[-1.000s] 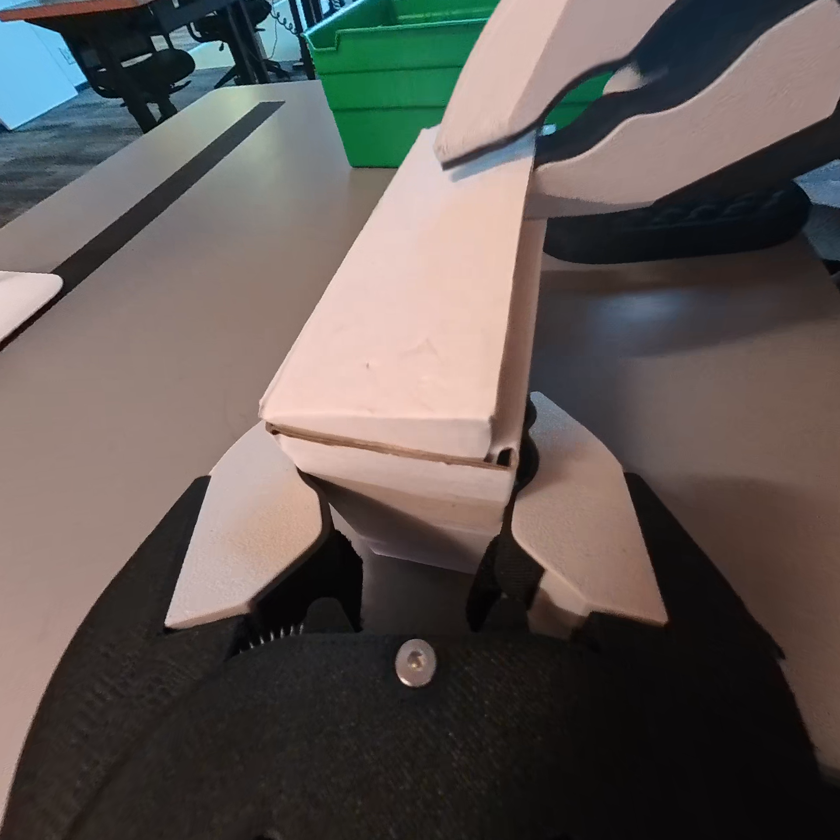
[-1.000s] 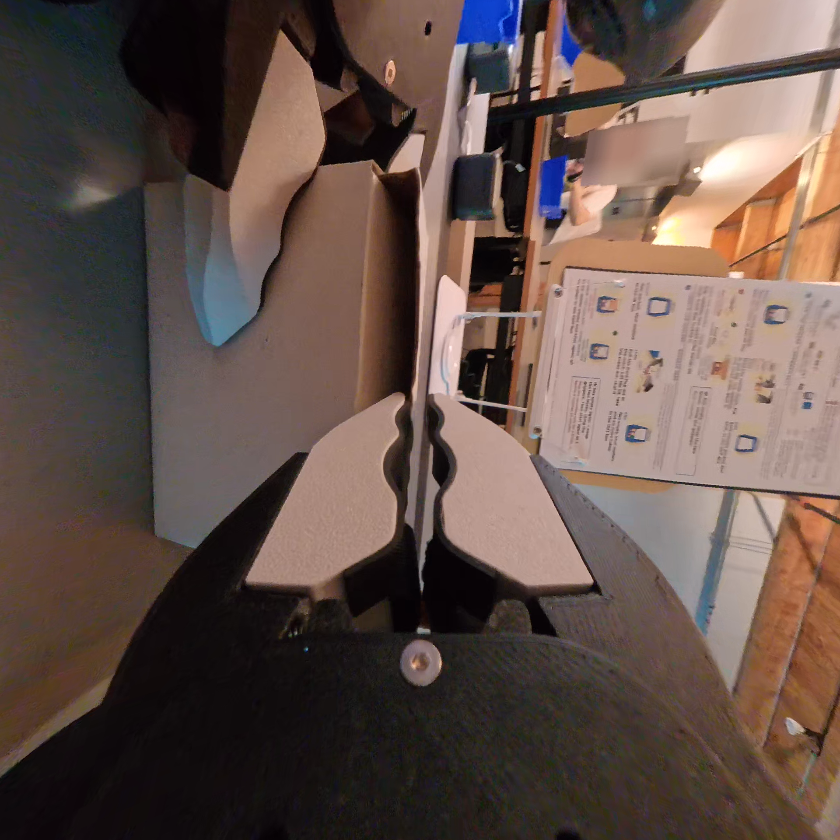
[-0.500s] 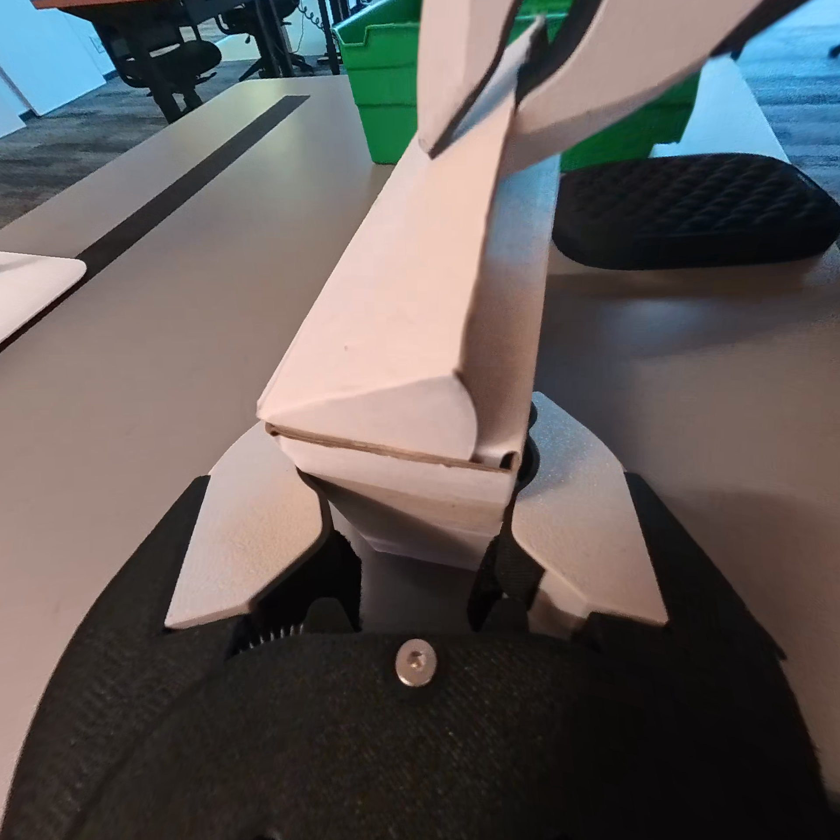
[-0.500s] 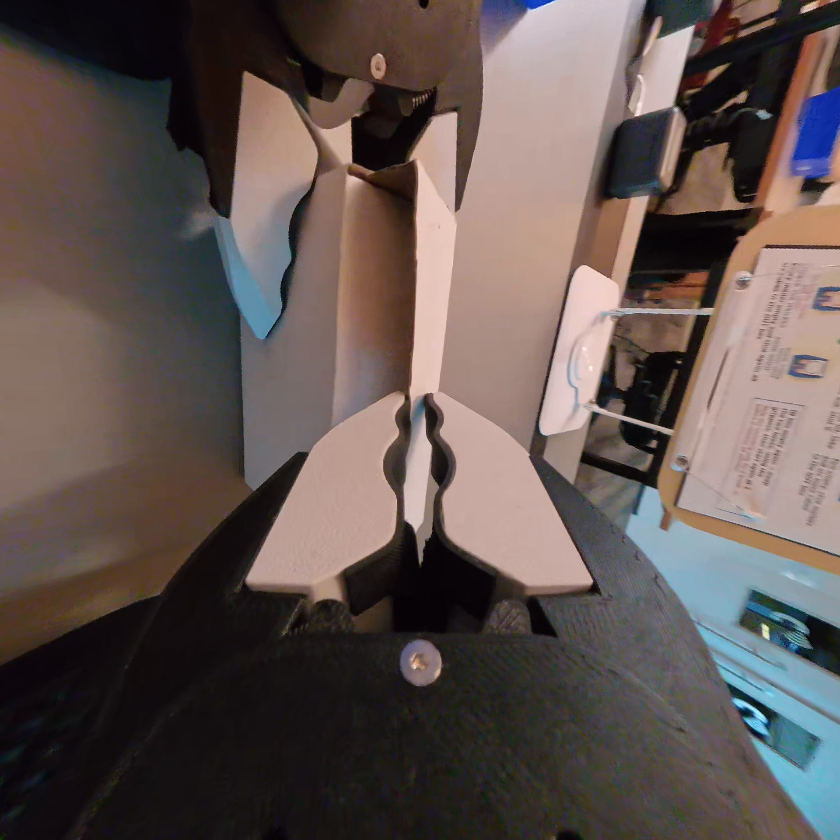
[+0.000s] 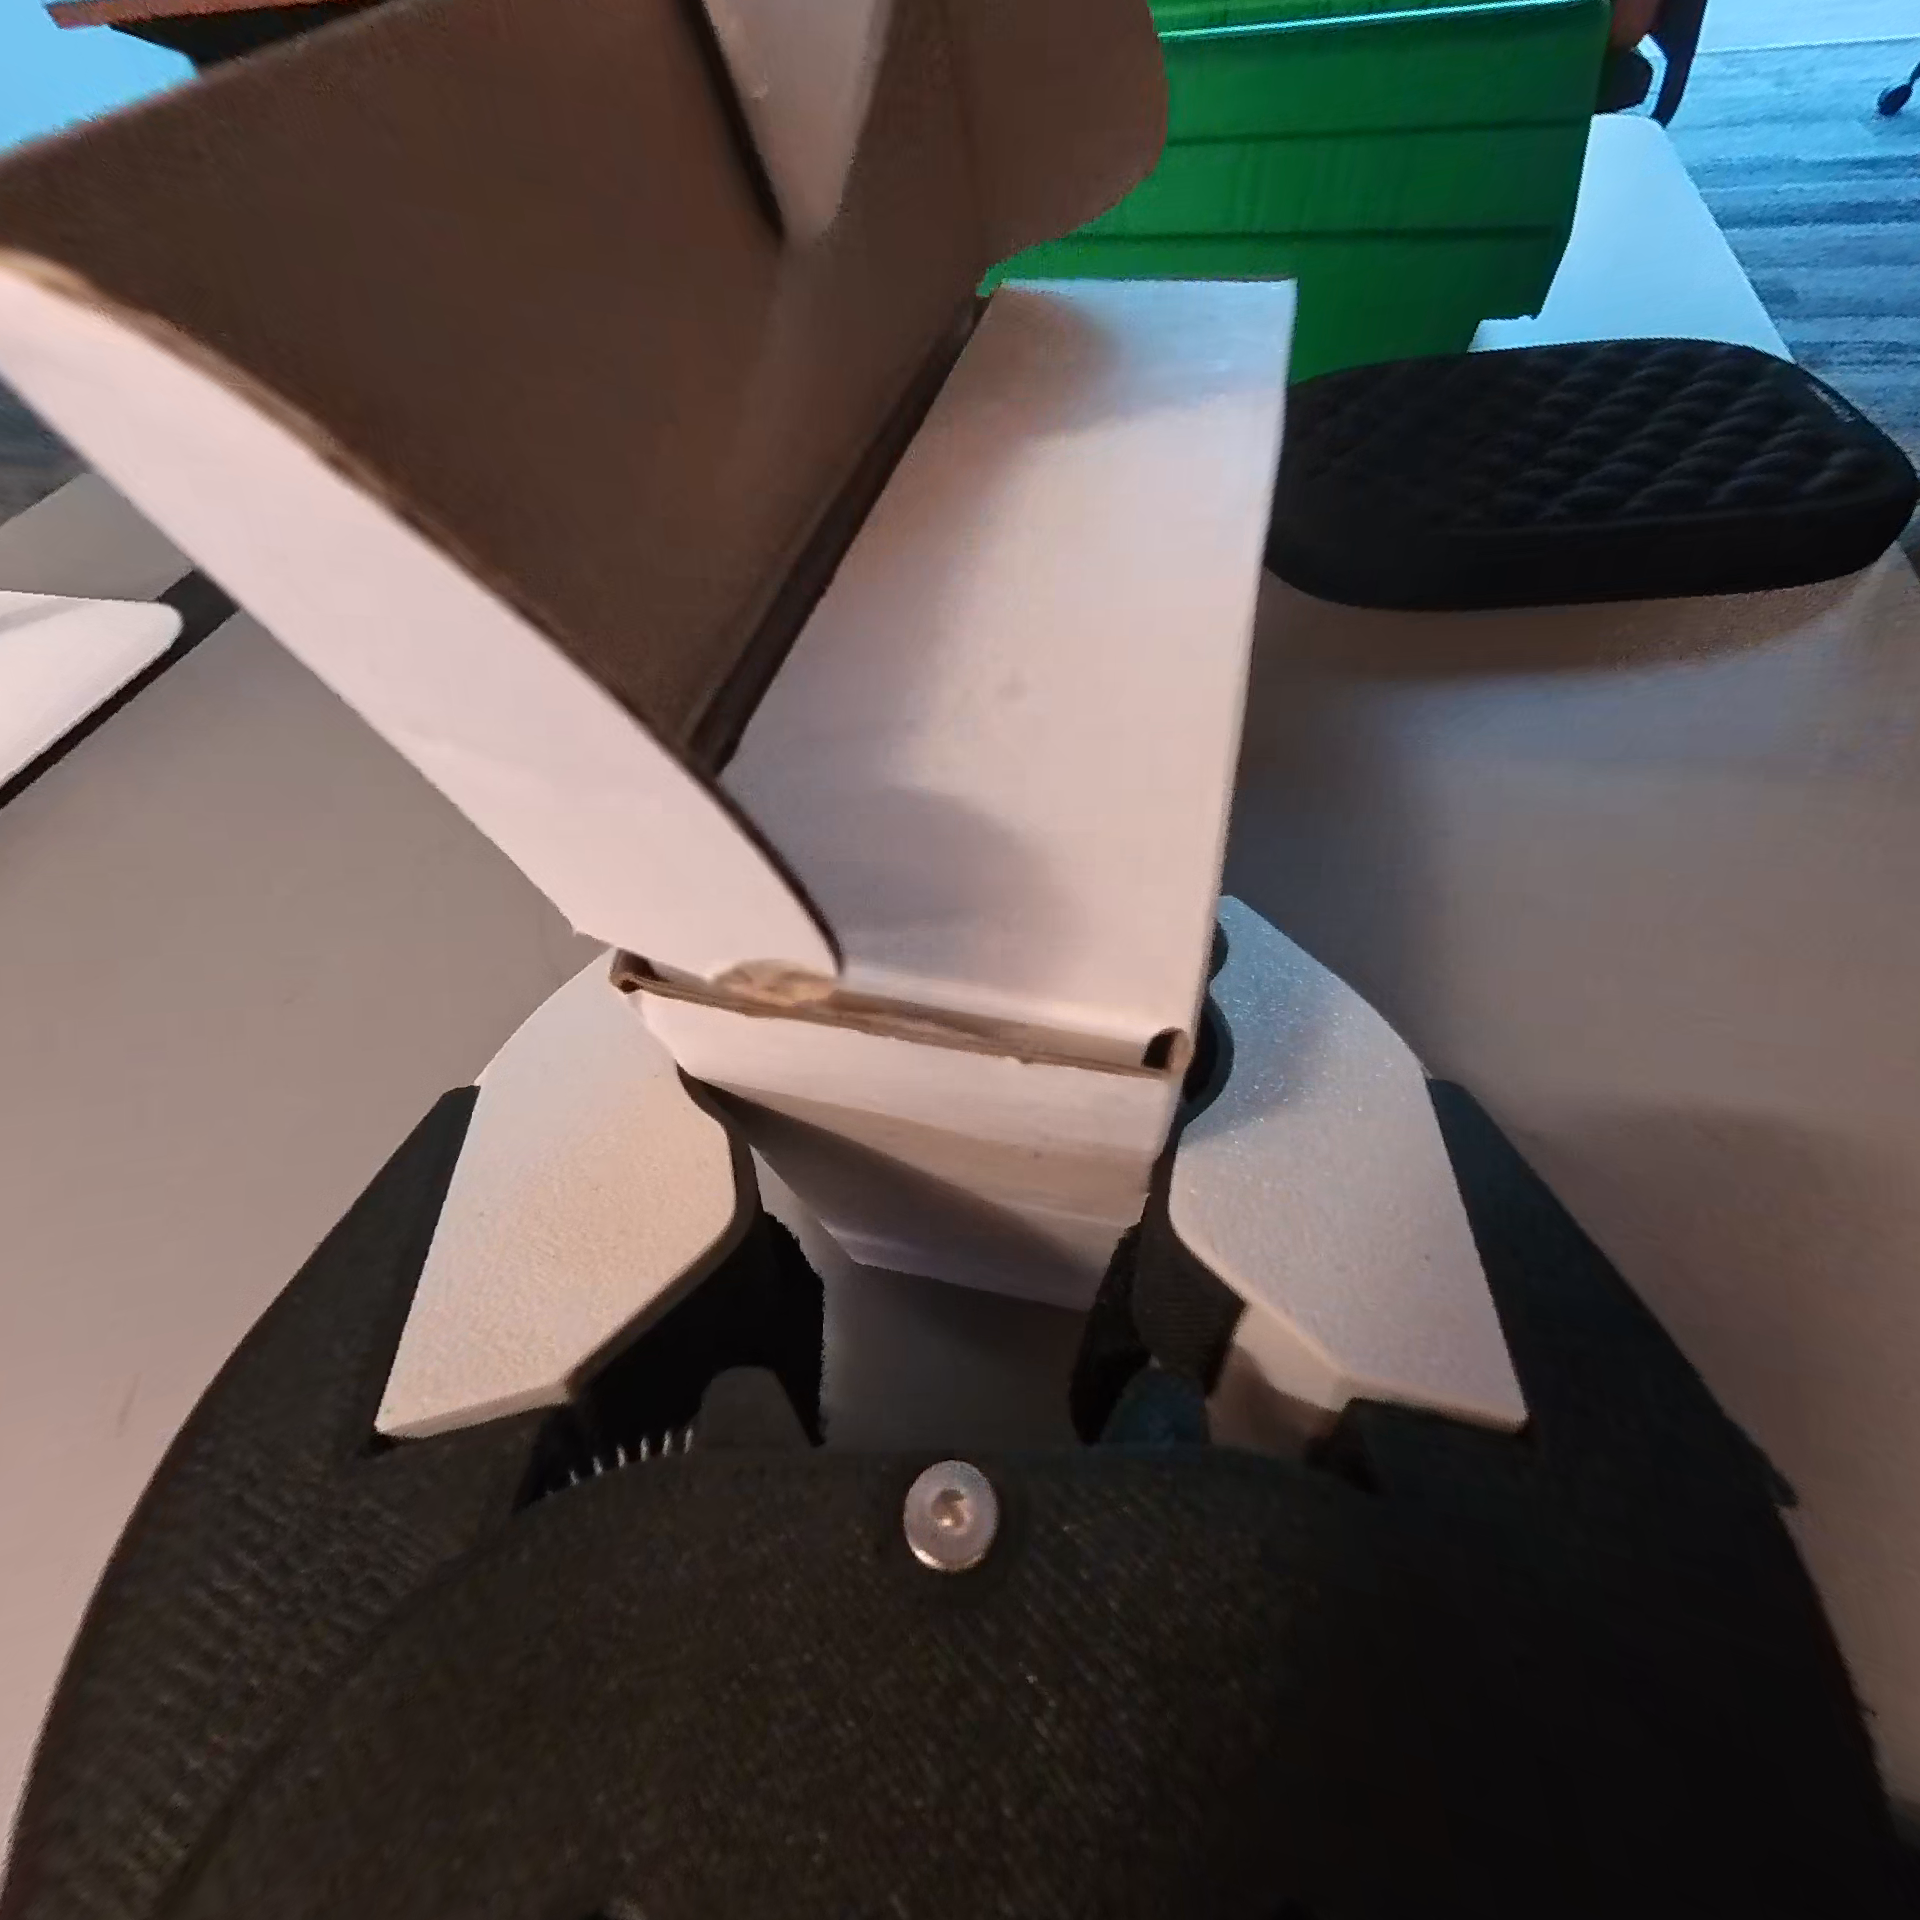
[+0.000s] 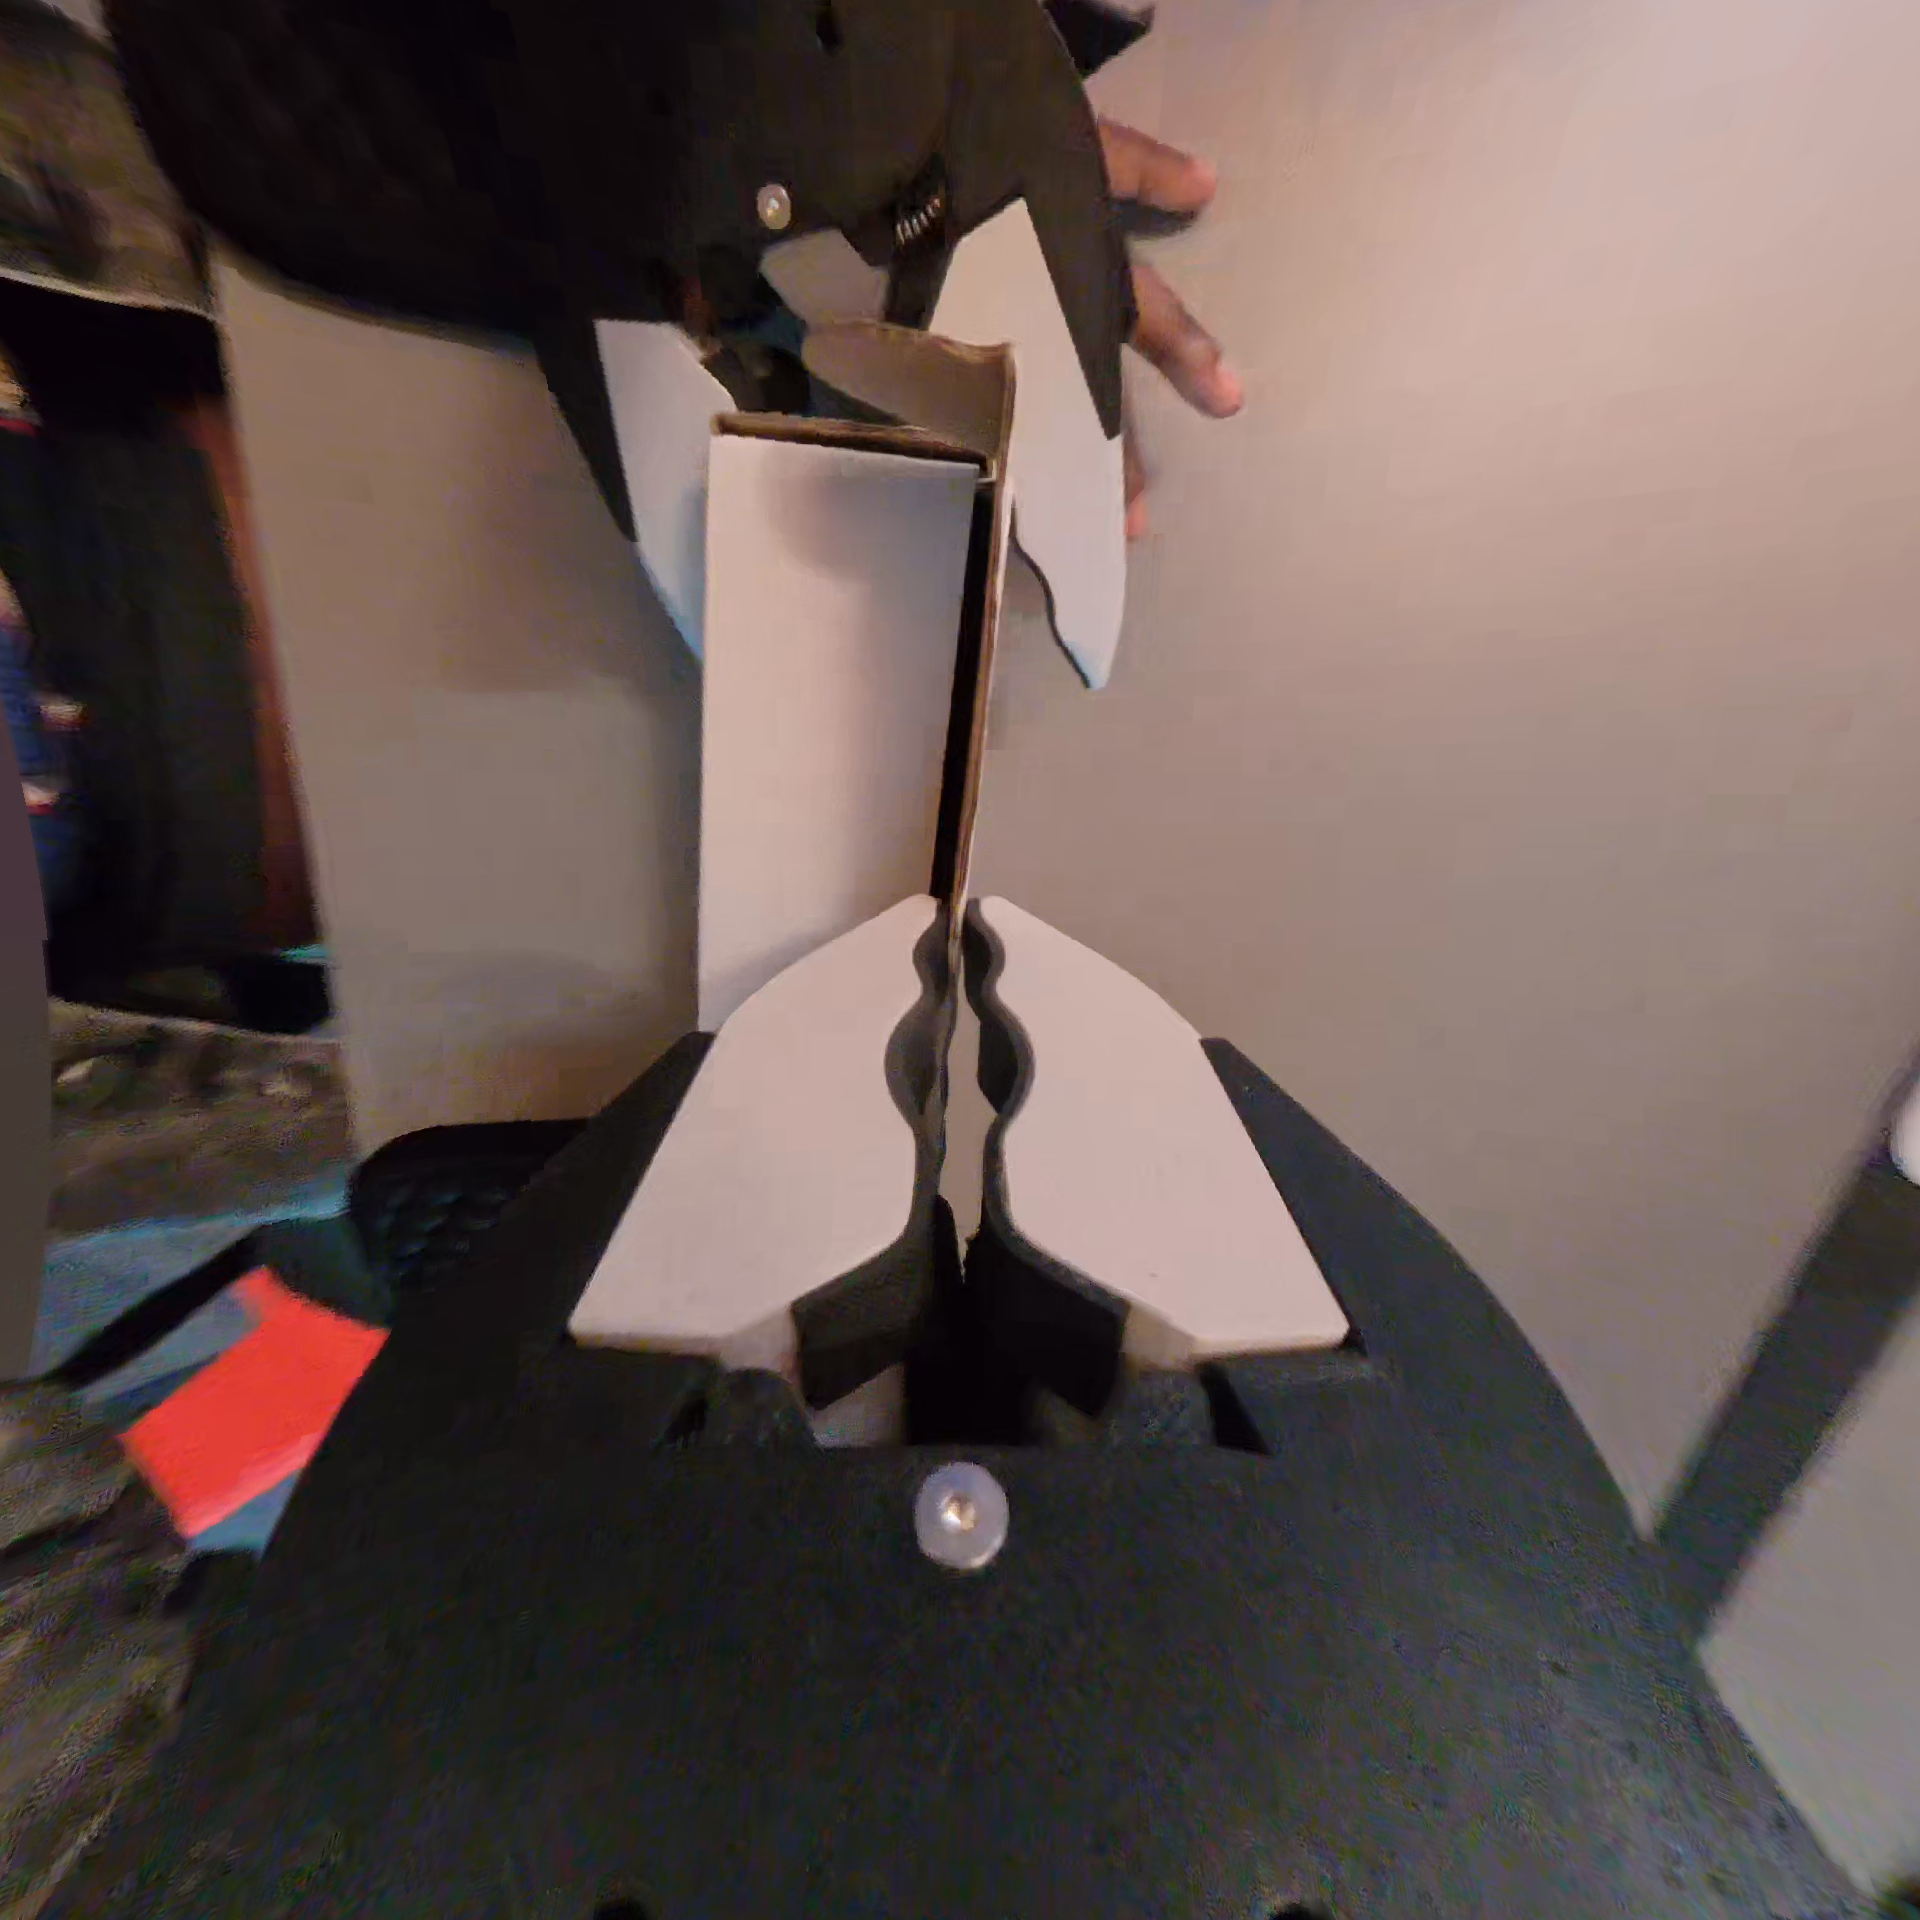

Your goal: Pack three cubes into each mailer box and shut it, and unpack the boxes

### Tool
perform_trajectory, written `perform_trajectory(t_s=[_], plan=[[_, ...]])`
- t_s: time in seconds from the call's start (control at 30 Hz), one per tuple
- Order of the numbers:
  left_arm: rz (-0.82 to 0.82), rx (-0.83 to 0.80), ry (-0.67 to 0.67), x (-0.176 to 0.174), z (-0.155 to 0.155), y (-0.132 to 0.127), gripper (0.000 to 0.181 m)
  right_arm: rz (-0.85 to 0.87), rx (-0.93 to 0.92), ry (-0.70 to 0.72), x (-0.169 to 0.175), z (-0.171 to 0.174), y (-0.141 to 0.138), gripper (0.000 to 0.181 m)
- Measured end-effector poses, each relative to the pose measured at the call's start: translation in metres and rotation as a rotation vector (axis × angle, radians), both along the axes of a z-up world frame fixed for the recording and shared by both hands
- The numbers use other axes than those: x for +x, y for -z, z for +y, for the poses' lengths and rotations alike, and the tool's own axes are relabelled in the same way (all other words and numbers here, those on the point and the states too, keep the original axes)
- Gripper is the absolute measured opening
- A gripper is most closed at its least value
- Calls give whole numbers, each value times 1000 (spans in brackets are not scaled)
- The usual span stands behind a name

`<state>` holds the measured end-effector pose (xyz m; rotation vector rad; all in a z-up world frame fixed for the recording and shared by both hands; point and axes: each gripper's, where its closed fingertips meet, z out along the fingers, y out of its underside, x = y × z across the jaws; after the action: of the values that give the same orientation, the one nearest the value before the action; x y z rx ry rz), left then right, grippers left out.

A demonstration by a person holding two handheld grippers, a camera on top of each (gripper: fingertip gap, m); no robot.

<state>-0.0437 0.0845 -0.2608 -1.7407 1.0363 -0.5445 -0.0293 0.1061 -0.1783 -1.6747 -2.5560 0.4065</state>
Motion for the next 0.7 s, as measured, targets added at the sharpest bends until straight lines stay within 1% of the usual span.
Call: perform_trajectory(t_s=[0.1, 0.23, 0.4, 0.47, 0.53, 0.57, 0.63, 0.7], plan=[[0, 0, -1, 0, 0, 0, 86, -95, -219, 18, -1, 5, 1, 2], [1, 2, 0, 0, 0, 0, 86, -253, -532, 85, -2, 9, 4, 3], [0, 9, -4, 0, 1, -1, 87, -303, -819, 97, -3, 12, 11, 2], [21, 31, -4, -2, 0, 0, 88, -281, -850, 86, -3, 14, 11, 2], [67, 89, -23, -8, -2, -4, 101, -268, -824, 76, -2, 17, 12, 1], [80, 115, -41, -12, -3, -9, 106, -259, -807, 79, -2, 19, 12, 1], [84, 162, -97, -22, -7, -30, 109, -264, -785, 96, 0, 21, 12, 2], [107, 242, -190, -36, -12, -59, 110, -271, -773, 105, 3, 20, 11, 2]])
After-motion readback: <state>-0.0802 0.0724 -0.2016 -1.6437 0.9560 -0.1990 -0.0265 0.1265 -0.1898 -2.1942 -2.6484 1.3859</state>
